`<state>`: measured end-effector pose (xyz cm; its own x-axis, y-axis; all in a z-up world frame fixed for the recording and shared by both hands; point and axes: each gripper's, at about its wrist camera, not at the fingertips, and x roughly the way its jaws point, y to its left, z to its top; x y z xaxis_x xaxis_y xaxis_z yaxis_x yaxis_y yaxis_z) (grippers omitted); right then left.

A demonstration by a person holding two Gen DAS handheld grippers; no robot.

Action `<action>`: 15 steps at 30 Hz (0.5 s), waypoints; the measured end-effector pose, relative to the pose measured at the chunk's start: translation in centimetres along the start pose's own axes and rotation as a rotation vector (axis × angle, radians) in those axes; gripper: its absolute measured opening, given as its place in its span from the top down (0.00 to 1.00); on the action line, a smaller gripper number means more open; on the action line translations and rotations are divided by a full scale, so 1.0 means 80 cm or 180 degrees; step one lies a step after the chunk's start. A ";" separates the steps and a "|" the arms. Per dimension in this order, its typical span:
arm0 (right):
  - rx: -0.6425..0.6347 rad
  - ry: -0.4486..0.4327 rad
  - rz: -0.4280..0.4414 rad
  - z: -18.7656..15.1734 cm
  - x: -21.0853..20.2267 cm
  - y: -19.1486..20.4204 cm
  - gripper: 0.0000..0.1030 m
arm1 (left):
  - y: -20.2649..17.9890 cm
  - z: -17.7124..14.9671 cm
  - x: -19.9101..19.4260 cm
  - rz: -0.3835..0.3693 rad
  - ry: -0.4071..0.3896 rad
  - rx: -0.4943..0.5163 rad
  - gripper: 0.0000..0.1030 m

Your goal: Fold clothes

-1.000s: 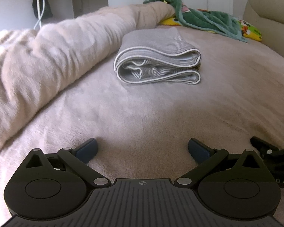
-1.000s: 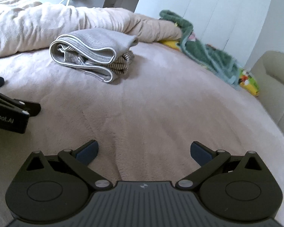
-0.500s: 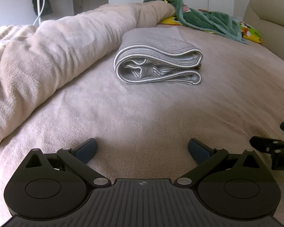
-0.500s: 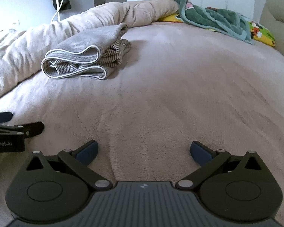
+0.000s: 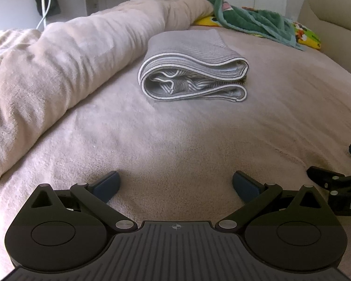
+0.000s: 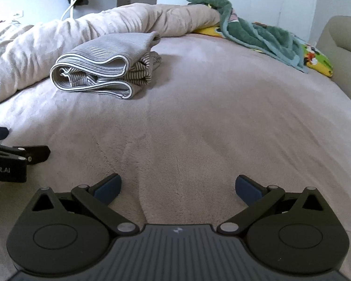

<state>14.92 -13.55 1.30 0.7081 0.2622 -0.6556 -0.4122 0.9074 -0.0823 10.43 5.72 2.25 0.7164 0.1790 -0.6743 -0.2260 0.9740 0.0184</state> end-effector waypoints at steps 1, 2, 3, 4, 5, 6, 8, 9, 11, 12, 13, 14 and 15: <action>0.0047 0.0009 -0.0002 -0.001 0.000 -0.001 0.00 | 0.000 0.000 0.000 -0.0004 -0.0003 -0.0003 0.00; 0.0081 0.0019 0.0020 -0.001 0.001 -0.004 0.00 | 0.001 0.000 0.000 -0.0004 -0.0005 -0.0003 0.00; 0.0116 0.0028 0.0043 -0.001 0.002 -0.007 0.00 | 0.001 0.001 0.000 -0.0007 -0.0006 -0.0003 0.00; 0.0161 0.0049 0.0077 0.000 0.003 -0.010 0.00 | 0.001 0.001 0.001 -0.0011 -0.0007 -0.0004 0.00; 0.0207 0.0070 0.0111 0.000 0.005 -0.013 0.00 | 0.001 0.001 0.001 -0.0012 -0.0009 -0.0005 0.00; 0.0234 0.0080 0.0134 0.000 0.006 -0.015 0.00 | 0.001 0.001 0.001 -0.0013 -0.0011 -0.0005 0.00; 0.0194 0.0069 0.0123 0.000 0.006 -0.012 0.00 | 0.001 0.001 0.001 -0.0010 -0.0013 -0.0004 0.00; 0.0152 0.0054 0.0101 0.000 0.005 -0.009 0.00 | 0.001 0.001 0.001 -0.0008 -0.0014 -0.0003 0.00; 0.0131 0.0027 0.0079 -0.001 0.004 -0.007 0.00 | 0.001 0.001 0.002 -0.0009 -0.0015 -0.0001 0.00; 0.0122 0.0013 0.0068 -0.002 0.004 -0.005 0.00 | 0.001 0.001 0.001 -0.0007 -0.0019 -0.0002 0.00; 0.0128 0.0012 0.0089 -0.004 0.005 -0.007 0.00 | 0.001 0.000 0.001 -0.0006 -0.0022 -0.0003 0.00; 0.0185 0.0016 0.0140 -0.004 0.006 -0.012 0.00 | 0.000 0.000 0.001 -0.0005 -0.0026 -0.0004 0.00; 0.0282 0.0020 0.0209 -0.005 0.007 -0.018 0.00 | 0.000 0.000 0.001 -0.0003 -0.0031 -0.0004 0.00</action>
<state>15.69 -14.88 0.78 0.6777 0.3202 -0.6620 -0.4051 0.9139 0.0273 10.48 5.77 2.20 0.7230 0.1794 -0.6671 -0.2260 0.9740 0.0169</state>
